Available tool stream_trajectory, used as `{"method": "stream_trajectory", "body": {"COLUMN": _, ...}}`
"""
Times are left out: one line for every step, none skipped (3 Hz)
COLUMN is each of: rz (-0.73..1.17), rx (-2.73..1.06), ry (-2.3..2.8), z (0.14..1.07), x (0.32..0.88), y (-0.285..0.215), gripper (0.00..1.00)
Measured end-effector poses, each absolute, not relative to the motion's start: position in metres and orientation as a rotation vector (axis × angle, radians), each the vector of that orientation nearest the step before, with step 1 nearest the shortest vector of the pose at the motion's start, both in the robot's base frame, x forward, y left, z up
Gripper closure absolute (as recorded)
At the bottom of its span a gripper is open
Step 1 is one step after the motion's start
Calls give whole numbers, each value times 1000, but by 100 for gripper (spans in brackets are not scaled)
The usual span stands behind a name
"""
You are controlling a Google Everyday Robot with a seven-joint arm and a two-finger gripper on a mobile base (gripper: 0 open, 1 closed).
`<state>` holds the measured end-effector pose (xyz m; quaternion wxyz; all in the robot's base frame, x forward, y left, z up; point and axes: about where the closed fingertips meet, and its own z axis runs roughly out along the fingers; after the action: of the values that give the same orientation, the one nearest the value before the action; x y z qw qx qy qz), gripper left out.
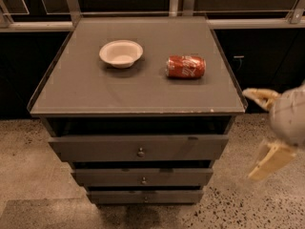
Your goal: Open top drawer
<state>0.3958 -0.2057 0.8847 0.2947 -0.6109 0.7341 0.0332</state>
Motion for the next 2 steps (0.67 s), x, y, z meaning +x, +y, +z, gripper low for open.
{"method": "stream_trajectory", "body": {"rz": 328, "rx": -1577, "ry": 1884, "z": 802, "x": 388, "y": -173, "gripper": 0}}
{"method": "stream_trajectory", "body": {"rz": 565, "rx": -1529, "ry": 1838, "z": 727, "x": 392, "y": -133, "gripper": 0}}
